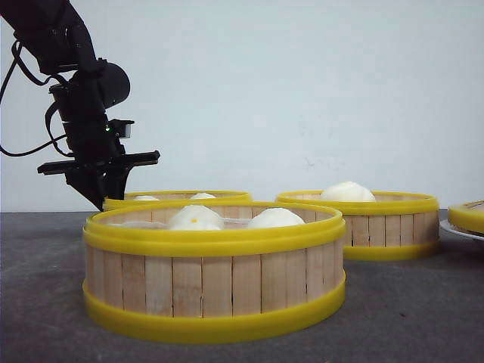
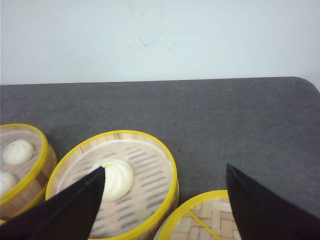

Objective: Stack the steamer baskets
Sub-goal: 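Lower left gripper onto rim of farther bun-filled steamer basket and grasp, then lift the grasped steamer basket upward with the left gripper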

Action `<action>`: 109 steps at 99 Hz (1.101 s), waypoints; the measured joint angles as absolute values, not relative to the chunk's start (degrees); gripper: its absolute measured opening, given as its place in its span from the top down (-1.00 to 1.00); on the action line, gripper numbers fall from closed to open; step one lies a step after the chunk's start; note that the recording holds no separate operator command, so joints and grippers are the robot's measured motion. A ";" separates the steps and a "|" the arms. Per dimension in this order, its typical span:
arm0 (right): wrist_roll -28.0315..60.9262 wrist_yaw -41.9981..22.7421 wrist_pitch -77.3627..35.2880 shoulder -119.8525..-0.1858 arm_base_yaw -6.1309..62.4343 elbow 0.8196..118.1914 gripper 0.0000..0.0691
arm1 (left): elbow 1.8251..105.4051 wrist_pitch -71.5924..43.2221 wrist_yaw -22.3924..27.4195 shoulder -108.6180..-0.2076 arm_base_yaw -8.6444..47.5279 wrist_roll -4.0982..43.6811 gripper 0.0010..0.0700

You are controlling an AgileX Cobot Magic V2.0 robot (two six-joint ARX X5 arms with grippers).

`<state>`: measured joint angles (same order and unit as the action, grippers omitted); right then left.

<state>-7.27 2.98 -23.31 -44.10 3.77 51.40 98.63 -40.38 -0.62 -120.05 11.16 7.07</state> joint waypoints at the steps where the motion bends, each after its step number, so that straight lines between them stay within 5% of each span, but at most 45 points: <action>1: -7.27 2.98 -23.31 -44.10 3.77 51.40 -0.38 | 98.80 -40.53 -0.71 -120.07 11.16 7.07 0.94; 52: -5.78 2.94 -23.57 -45.04 3.77 51.40 -0.38 | 115.09 -53.43 2.26 -118.13 11.14 6.66 0.94; 109: -5.78 2.98 -23.57 -45.04 3.84 51.40 -0.38 | 115.66 -60.31 6.17 -88.64 14.09 6.04 0.94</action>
